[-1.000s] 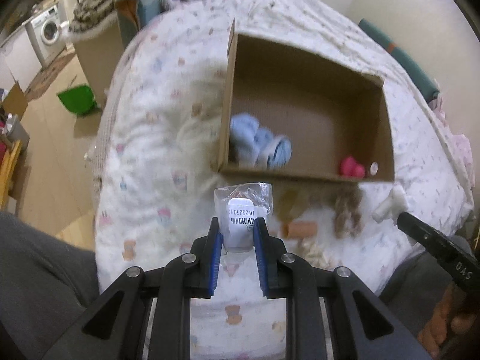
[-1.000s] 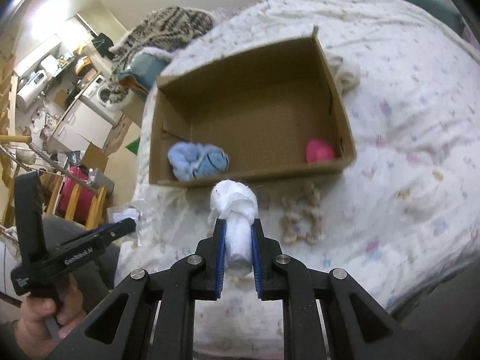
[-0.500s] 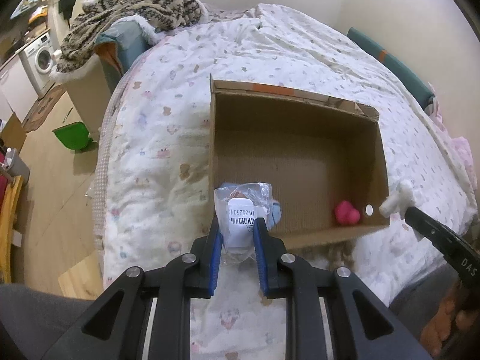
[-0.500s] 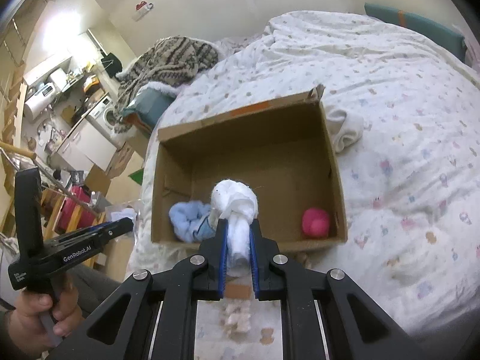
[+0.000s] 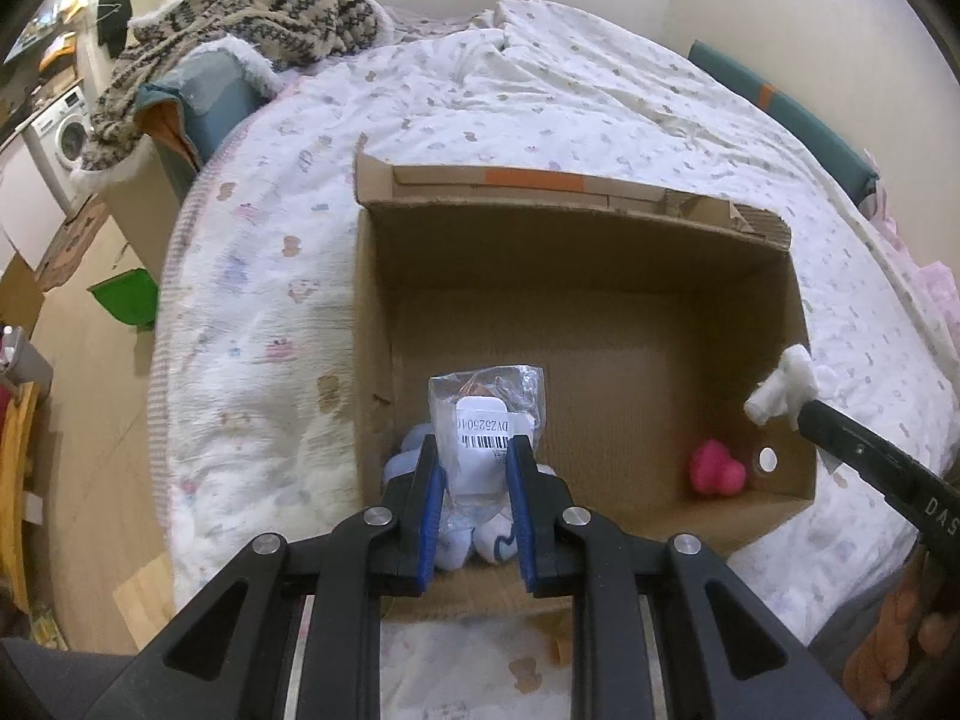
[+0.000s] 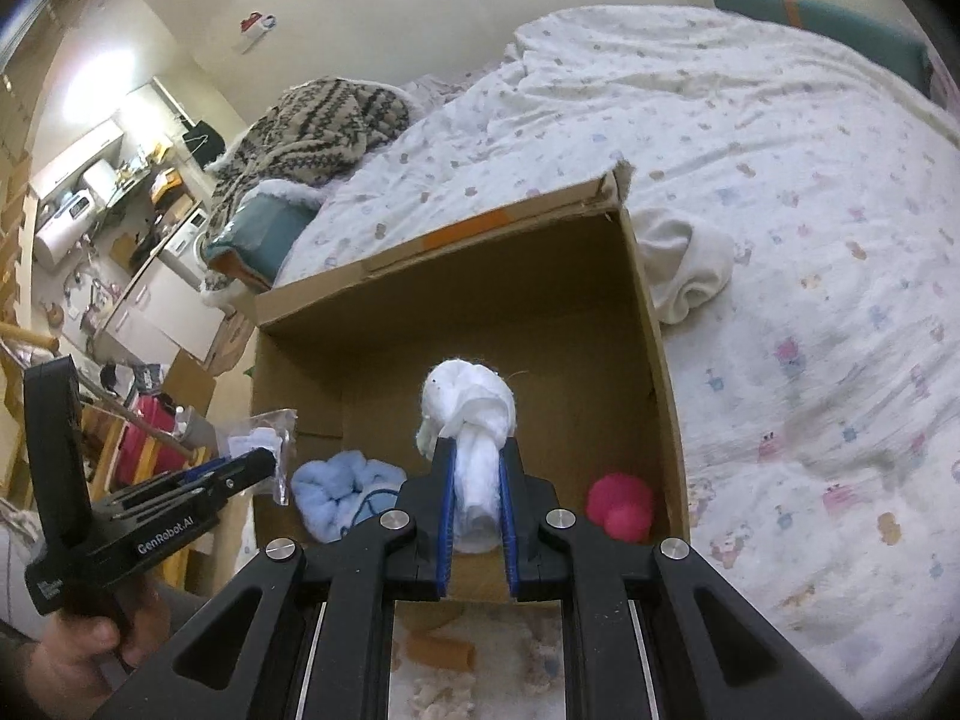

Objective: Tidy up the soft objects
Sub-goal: 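Lower the packet and white sock into the box and open both tools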

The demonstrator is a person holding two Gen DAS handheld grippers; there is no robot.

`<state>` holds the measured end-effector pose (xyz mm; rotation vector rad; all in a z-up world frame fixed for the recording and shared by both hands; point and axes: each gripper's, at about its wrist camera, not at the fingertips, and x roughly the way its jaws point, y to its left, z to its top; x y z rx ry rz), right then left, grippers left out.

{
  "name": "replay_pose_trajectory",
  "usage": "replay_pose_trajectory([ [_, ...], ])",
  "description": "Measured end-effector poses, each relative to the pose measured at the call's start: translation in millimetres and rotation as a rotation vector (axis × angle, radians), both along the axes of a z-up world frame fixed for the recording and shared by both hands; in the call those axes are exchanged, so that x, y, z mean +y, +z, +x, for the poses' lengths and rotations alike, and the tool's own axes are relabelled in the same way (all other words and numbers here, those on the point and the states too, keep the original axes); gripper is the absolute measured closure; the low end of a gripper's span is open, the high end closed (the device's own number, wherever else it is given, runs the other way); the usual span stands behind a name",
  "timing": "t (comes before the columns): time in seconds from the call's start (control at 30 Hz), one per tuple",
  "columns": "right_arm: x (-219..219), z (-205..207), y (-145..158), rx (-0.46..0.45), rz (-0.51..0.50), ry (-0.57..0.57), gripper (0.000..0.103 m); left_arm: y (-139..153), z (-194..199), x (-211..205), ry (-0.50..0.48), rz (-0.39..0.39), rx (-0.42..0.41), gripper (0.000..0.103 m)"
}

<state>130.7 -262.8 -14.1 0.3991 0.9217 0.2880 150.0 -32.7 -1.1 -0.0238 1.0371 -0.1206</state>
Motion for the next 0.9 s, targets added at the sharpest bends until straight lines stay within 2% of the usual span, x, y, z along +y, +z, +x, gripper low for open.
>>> replay_pose_trajectory([
  [0.2,-8,9,-31,0.09,0.064,-0.036,0.088,-27,-1,6,0.037,-0.041,0.011,0.084],
  [0.4,3,14,-39,0.123,0.034,-0.012,0.088,-34,1,-6,-0.012,-0.009,0.007,0.084],
  [0.6,17,17,-48,0.155,-0.026,0.036,0.088,-39,4,-13,-0.02,-0.024,0.026,0.084],
  [0.9,25,22,-59,0.183,-0.085,0.05,0.088,-41,3,-21,-0.038,-0.028,0.031,0.084],
])
